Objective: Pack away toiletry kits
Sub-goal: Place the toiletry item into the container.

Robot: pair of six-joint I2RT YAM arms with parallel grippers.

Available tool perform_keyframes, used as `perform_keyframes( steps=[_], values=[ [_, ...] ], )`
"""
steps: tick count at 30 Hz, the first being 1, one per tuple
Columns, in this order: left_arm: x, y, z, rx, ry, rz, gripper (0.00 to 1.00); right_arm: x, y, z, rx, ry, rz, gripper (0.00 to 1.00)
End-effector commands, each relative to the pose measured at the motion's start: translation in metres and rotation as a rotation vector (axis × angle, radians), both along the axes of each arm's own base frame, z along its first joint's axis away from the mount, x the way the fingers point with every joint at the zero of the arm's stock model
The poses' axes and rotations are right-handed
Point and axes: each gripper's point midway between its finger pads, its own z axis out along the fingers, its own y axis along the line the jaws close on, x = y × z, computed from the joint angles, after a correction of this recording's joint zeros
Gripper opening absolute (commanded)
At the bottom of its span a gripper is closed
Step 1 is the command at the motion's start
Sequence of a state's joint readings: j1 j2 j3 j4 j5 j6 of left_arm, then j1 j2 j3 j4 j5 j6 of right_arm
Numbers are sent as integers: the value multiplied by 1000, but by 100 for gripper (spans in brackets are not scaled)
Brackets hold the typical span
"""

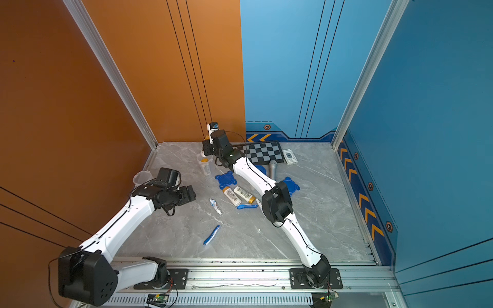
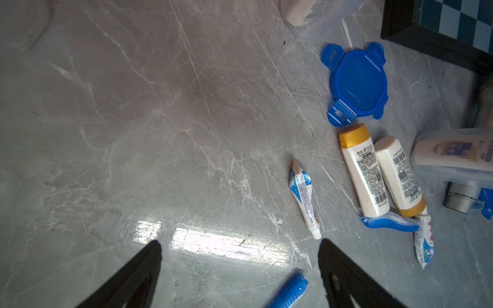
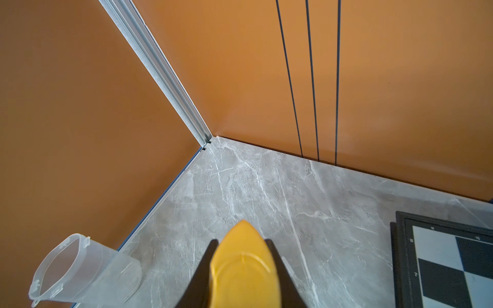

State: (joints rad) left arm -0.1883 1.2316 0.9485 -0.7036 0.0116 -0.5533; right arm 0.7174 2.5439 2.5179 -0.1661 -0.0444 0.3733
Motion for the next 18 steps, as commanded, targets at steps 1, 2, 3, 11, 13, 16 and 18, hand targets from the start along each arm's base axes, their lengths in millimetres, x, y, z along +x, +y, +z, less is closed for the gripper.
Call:
perform_keyframes(
  steps=[1,2,3,11,13,16,18],
  values=[
    [2,-1,8,-7,-4,-30,93,5,6,19,55,-73,-25,12],
    [2,-1,9,-8,-6,-32,93,5,7,15,44,-75,-24,12],
    [2,-1,10,-9,-9,-35,93,5,8,13,35,-77,-27,12],
    [3,1,15,5,-23,-51,93,6,9,-8,-23,-73,-42,13],
    [2,2,15,7,-20,-47,93,7,10,-12,-28,-67,-43,14],
    [2,2,16,5,-22,-52,93,7,10,-17,-34,-62,-47,14],
    [3,1,15,3,-20,-55,93,9,9,-19,-36,-59,-52,14]
  ],
)
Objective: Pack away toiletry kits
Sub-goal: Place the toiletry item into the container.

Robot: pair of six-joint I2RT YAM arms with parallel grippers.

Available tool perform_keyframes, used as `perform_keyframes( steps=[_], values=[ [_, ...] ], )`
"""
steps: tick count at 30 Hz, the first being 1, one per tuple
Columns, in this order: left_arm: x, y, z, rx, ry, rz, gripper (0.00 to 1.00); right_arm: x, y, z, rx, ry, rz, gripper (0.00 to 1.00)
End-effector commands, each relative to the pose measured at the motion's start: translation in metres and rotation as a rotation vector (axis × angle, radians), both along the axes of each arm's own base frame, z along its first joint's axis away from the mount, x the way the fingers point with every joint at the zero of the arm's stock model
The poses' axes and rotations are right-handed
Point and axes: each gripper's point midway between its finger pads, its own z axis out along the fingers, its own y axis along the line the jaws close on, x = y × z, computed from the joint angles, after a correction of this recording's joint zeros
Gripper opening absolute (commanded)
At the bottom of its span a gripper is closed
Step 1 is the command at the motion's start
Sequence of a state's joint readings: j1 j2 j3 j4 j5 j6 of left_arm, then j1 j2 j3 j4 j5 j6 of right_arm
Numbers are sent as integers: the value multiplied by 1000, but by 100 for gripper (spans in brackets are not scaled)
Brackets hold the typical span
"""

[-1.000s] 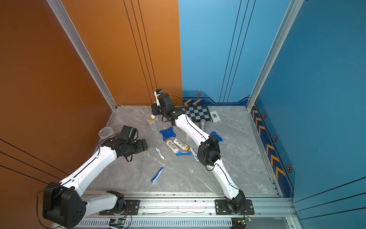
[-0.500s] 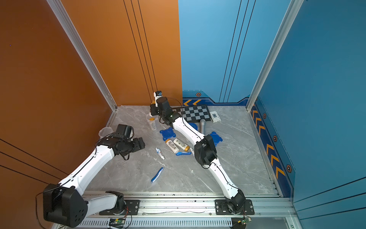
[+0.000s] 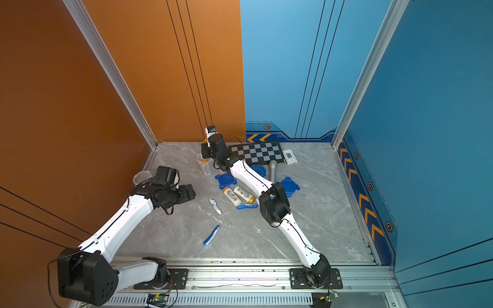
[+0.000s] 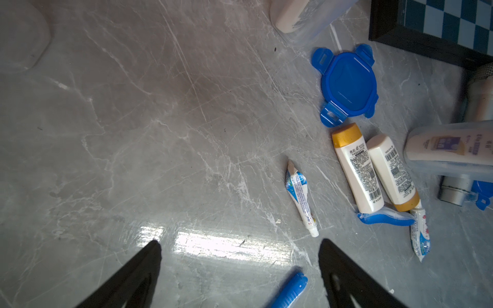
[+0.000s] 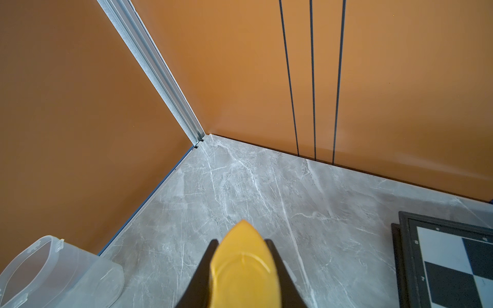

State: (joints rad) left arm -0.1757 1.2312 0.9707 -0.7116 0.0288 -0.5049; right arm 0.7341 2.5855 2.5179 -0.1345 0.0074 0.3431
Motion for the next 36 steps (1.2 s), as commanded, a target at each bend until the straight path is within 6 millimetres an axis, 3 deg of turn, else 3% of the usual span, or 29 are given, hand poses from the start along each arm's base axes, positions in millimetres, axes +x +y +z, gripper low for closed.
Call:
perform_keyframes(
  steps=[1,15,31,33,36],
  values=[
    [-1,1,7,-3,0,-17,93,7,0,1,4,-36,-30,14],
    [-3,0,3,-14,13,-7,93,4,-5,21,-10,-66,-44,14],
    [-10,8,6,-6,-11,11,93,-4,-14,8,-185,-76,-83,15],
    [-9,9,9,-5,-21,17,93,-4,-14,7,-189,-71,-84,19],
    [-4,11,15,-5,-33,26,94,-4,-16,5,-196,-65,-90,33]
  ],
)
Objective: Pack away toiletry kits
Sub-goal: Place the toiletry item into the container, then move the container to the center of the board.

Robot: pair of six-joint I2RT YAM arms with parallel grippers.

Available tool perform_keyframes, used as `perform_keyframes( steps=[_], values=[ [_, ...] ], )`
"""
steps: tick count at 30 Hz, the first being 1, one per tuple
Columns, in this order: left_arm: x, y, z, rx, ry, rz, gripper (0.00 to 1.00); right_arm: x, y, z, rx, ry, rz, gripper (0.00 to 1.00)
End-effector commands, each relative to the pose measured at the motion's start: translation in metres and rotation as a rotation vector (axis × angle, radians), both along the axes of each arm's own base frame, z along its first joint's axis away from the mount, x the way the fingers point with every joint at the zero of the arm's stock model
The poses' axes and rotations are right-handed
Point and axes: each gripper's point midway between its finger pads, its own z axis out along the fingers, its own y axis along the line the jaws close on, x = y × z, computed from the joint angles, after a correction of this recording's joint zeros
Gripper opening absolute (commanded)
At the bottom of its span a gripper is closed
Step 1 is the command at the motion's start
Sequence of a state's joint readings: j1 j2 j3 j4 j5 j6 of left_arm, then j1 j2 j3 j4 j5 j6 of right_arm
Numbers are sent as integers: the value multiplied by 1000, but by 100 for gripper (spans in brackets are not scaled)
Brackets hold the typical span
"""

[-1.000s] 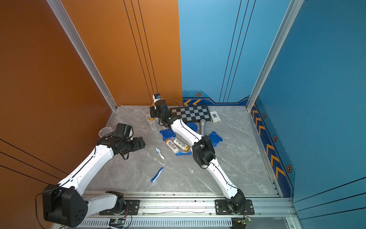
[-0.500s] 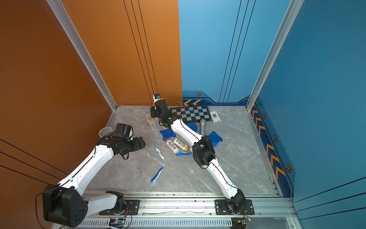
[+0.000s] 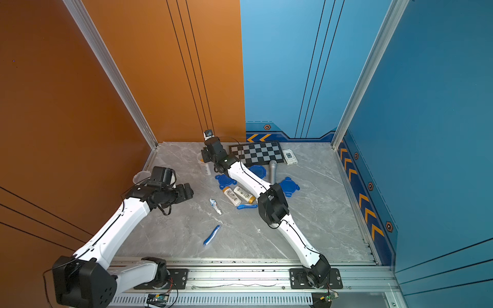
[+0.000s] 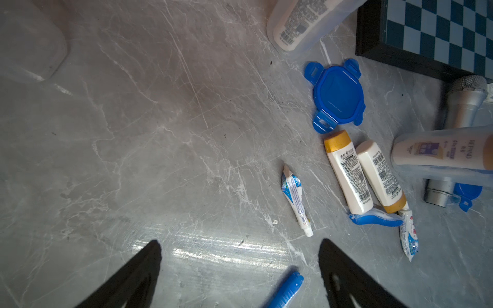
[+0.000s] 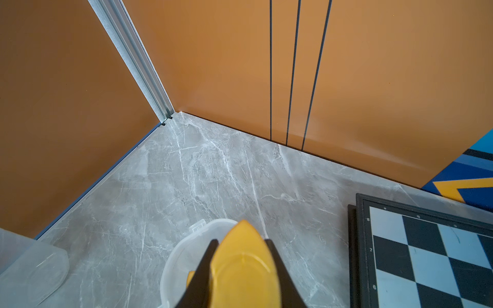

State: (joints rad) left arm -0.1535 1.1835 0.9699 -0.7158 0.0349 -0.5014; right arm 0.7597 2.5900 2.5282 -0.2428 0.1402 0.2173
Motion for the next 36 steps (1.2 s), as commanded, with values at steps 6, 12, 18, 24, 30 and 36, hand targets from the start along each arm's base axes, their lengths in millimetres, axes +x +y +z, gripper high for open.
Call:
perform_keyframes(
  steps=[6,12,18,24,30,36],
  values=[
    [22,1,17,-40,-3,38,94,-3,-5,29,3,-30,-12,52],
    [49,-3,21,-89,16,38,90,-10,-10,46,51,13,9,53],
    [80,-1,28,-91,33,28,82,-36,-31,74,35,104,50,61],
    [150,2,43,-107,-7,-19,70,-68,-89,69,49,367,14,76],
    [205,-13,40,-65,7,-116,64,-98,-123,75,-40,416,5,83],
    [227,-24,15,23,69,-177,56,-110,-152,77,-61,436,-44,83]
  ],
)
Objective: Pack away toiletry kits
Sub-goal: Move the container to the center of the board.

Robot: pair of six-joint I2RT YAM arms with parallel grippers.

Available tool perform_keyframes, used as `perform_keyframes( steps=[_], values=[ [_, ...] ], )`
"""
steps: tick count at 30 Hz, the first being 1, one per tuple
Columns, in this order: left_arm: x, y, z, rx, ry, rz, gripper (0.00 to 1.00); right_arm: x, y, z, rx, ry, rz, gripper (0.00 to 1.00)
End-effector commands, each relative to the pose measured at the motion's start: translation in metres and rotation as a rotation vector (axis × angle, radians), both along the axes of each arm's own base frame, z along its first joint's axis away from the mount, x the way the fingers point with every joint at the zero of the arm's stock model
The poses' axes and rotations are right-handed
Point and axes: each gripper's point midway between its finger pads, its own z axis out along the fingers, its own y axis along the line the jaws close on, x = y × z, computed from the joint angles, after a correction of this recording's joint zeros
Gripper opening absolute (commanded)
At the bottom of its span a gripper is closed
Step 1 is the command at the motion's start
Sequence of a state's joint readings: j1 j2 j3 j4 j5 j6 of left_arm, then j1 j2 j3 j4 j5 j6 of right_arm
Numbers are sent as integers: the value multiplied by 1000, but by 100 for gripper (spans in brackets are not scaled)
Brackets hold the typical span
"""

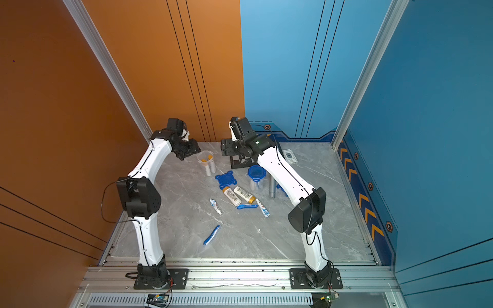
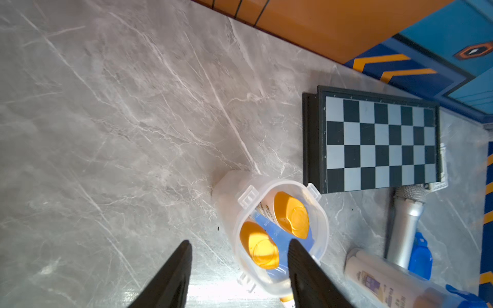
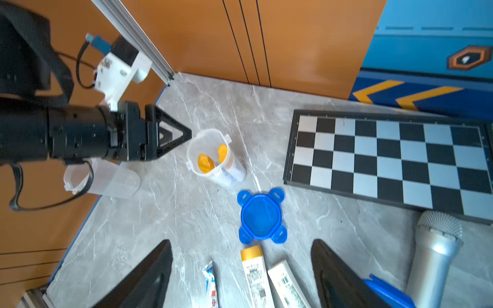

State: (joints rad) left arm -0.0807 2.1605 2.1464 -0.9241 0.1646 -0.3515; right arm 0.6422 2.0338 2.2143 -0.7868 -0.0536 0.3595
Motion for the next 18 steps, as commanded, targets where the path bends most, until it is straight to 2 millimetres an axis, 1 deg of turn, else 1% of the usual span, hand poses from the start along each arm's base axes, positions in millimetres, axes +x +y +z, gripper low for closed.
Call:
perform_keyframes(
  steps=[1,6,9,11,14,18],
  values=[
    [-8,-6,-14,66,70,-61,55,-14,-19,-14,-47,74,-19,83],
    [5,-13,-33,91,82,-94,52,-16,-29,-13,-51,78,-31,82],
    [8,-9,-43,121,102,-92,48,-15,-38,-9,-59,65,-43,82],
    [10,-8,-47,128,106,-84,43,-14,-46,-6,-64,56,-58,82],
    [10,-8,-50,142,108,-82,31,-12,-55,-8,-68,63,-75,82],
    [6,-8,-48,148,112,-85,18,-10,-57,-10,-71,63,-72,81]
  ],
)
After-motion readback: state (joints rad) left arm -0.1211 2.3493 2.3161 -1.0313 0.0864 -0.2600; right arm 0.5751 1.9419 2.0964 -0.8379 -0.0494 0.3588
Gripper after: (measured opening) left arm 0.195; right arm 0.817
